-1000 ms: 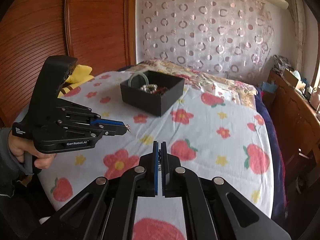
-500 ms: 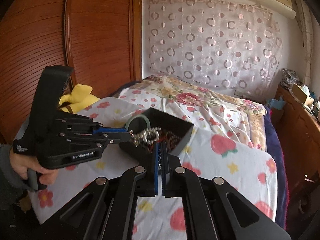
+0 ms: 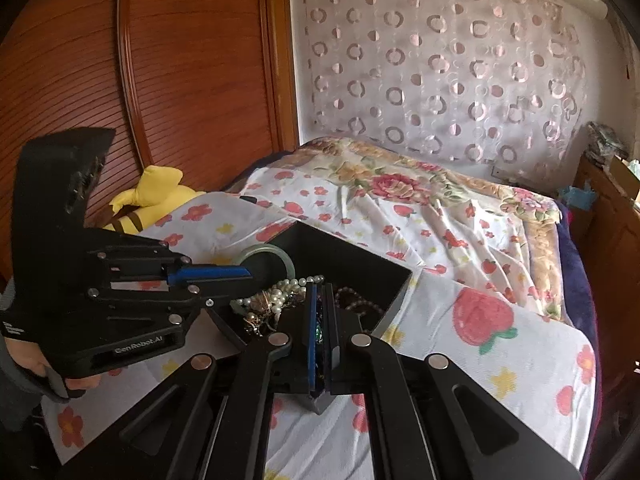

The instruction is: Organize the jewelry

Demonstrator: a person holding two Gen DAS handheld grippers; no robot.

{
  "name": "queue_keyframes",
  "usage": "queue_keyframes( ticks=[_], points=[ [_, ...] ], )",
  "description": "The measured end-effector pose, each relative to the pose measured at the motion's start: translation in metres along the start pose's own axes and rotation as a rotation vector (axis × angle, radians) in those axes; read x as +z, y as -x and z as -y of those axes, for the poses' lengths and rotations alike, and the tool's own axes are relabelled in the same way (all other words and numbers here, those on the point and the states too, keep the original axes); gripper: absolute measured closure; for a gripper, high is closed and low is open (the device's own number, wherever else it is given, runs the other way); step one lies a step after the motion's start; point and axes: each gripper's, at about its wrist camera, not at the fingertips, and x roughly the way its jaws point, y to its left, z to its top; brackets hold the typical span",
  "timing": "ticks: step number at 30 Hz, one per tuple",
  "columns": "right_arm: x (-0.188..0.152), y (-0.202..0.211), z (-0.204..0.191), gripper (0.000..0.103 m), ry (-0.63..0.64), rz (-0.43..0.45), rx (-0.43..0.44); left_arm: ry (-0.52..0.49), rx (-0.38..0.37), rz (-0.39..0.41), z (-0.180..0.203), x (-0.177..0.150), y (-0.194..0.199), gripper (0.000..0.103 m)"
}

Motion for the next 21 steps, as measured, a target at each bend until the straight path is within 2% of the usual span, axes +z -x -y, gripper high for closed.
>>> queue_keyframes(
  ticks=[1, 2, 3, 5, 7, 8, 11, 12, 15, 18, 21],
  points=[
    [-0.001, -0.001, 0.001, 0.098, -0.007, -0.001, 0.002, 0.001, 0.002, 0.001, -0.001, -0.001, 0.000, 0.085],
    [-0.002, -0.002, 0.003, 0.096, -0.016, -0.005, 0.002, 0.003, 0.005, 0.004, -0.002, -0.001, 0.000, 0.076],
    [-0.002, -0.002, 0.003, 0.095, -0.018, -0.006, 0.000, 0.005, 0.009, 0.010, -0.003, -0.002, 0.001, 0.072],
    [-0.005, 0.001, 0.004, 0.093, -0.028, -0.002, -0.006, 0.009, 0.007, 0.014, -0.003, -0.004, 0.004, 0.071],
    [-0.008, 0.010, 0.005, 0.079, -0.050, 0.011, -0.013, 0.011, 0.020, 0.021, -0.003, -0.008, 0.009, 0.063],
    [-0.008, 0.014, 0.006, 0.076, -0.057, 0.020, -0.016, 0.013, 0.030, 0.032, -0.002, -0.011, 0.015, 0.056],
    [-0.017, 0.037, 0.002, 0.065, -0.089, 0.055, -0.038, 0.022, 0.025, 0.048, 0.001, -0.017, 0.028, 0.045],
    [-0.021, 0.045, 0.000, 0.059, -0.099, 0.065, -0.050, 0.024, 0.028, 0.055, 0.002, -0.020, 0.034, 0.037],
    [-0.032, 0.069, -0.007, 0.043, -0.121, 0.096, -0.073, 0.026, 0.040, 0.090, 0.007, -0.028, 0.055, 0.024],
    [-0.046, 0.096, -0.017, 0.026, -0.146, 0.130, -0.118, 0.035, 0.061, 0.123, 0.011, -0.038, 0.078, 0.014],
    [-0.058, 0.118, -0.026, 0.014, -0.162, 0.156, -0.162, 0.049, 0.079, 0.160, 0.016, -0.048, 0.103, 0.009]
  ],
)
